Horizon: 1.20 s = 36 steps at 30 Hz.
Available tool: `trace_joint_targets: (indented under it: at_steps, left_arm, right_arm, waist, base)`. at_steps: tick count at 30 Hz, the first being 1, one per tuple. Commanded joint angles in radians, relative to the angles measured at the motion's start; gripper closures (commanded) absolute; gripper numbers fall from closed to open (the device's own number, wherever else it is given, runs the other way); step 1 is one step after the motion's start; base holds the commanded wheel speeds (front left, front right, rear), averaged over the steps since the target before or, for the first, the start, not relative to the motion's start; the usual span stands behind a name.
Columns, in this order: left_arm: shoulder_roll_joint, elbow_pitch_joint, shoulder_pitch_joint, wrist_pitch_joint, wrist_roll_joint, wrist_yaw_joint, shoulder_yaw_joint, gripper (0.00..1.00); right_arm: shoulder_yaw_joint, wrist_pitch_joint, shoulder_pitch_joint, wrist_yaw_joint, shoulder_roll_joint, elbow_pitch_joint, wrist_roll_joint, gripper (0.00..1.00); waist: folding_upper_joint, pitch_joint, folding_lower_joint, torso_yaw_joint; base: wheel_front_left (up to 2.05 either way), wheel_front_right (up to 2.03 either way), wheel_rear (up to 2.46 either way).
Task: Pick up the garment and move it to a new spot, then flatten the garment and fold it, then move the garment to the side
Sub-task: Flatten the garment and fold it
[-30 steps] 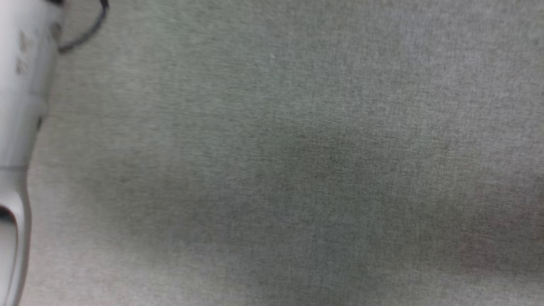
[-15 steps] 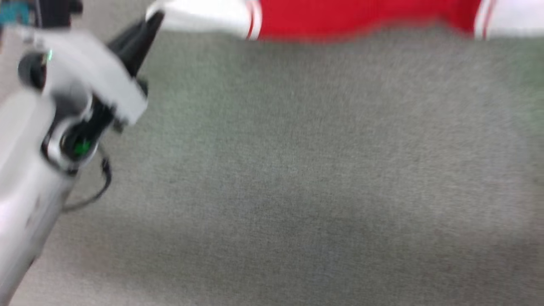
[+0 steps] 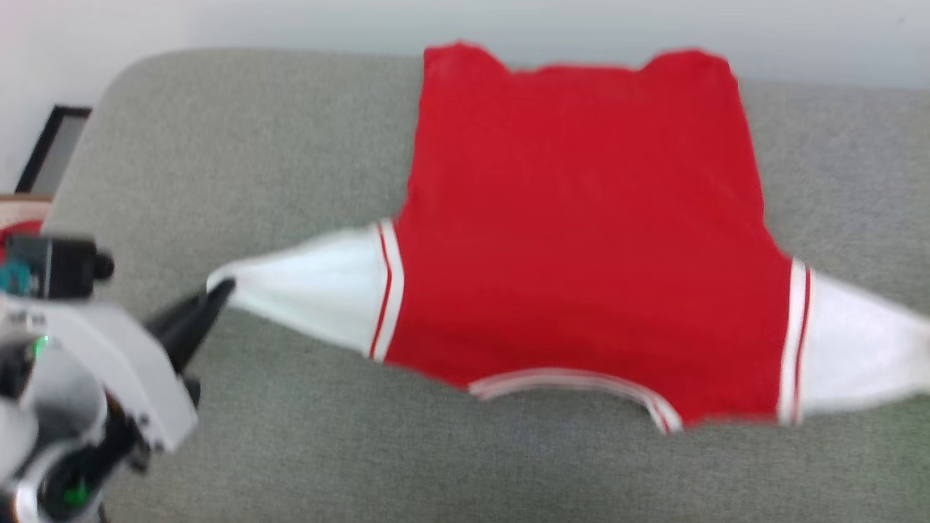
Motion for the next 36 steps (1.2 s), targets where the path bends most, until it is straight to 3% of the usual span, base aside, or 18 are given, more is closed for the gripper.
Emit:
trace_joint_targets:
  at_steps: [1, 5, 12, 21, 29, 30, 32, 33, 35, 36]
  left_arm:
    - [0.021, -0.033, 0.051, -0.007, -0.018, 0.028, 0.009, 1.00]
    - [0.080, -0.122, 0.184, -0.039, -0.050, 0.101, 0.011, 1.00]
    - [0.105, -0.193, 0.354, -0.106, -0.056, 0.176, -0.021, 1.00]
    - [0.027, -0.121, 0.359, -0.117, 0.006, 0.160, -0.097, 1.00]
    - [-0.066, -0.027, 0.331, -0.138, 0.054, 0.133, -0.148, 1.00]
    - [-0.073, -0.017, 0.329, -0.142, 0.058, 0.131, -0.150, 1.00]
    - [-0.085, -0.006, 0.326, -0.148, 0.067, 0.128, -0.156, 1.00]
    - [-0.091, 0.001, 0.327, -0.151, 0.068, 0.127, -0.158, 1.00]
    - [-0.094, 0.009, 0.332, -0.155, 0.071, 0.127, -0.161, 1.00]
    - [-0.096, 0.012, 0.334, -0.158, 0.074, 0.128, -0.162, 1.00]
  right_arm:
    - [-0.036, 0.036, 0.054, 0.000, 0.001, -0.023, 0.008, 1.00]
    - [-0.128, 0.148, 0.195, 0.000, 0.023, -0.092, -0.002, 1.00]
    - [-0.242, 0.272, 0.335, 0.000, 0.121, -0.203, -0.082, 1.00]
    - [-0.215, 0.275, 0.285, 0.000, 0.231, -0.244, -0.234, 1.00]
    - [-0.143, 0.247, 0.238, 0.000, 0.237, -0.226, -0.317, 1.00]
    - [-0.132, 0.244, 0.234, 0.000, 0.233, -0.227, -0.326, 0.90]
    - [-0.120, 0.238, 0.226, 0.000, 0.227, -0.230, -0.338, 0.56]
    - [-0.116, 0.235, 0.221, 0.000, 0.224, -0.233, -0.342, 0.26]
    - [-0.106, 0.231, 0.215, 0.000, 0.216, -0.243, -0.353, 0.00]
    - [-0.106, 0.230, 0.210, 0.000, 0.216, -0.248, -0.358, 0.00]
  waist:
    - [0.0000, -0.048, 0.0000, -0.015]
    - [0.0000, -0.059, 0.0000, -0.011]
    - [0.0000, -0.060, 0.0000, -0.006]
    - [0.0000, -0.048, 0.0000, -0.008]
    - [0.0000, -0.050, 0.0000, -0.017]
    - [0.0000, -0.051, 0.0000, -0.019]
    - [0.0000, -0.053, 0.0000, -0.023]
    - [0.0000, -0.056, 0.0000, -0.025]
    - [0.0000, -0.059, 0.0000, -0.033]
    - [0.0000, -0.061, 0.0000, -0.036]
  base:
    - [0.00, 0.00, 0.00]
    - [0.00, 0.00, 0.00]
    - [0.00, 0.00, 0.00]
    - [0.00, 0.00, 0.00]
    - [0.00, 0.00, 0.00]
    - [0.00, 0.00, 0.00]
    - [0.00, 0.00, 0.00]
    - [0.00, 0.00, 0.00]
    - [0.00, 0.00, 0.00]
    - [0.00, 0.00, 0.00]
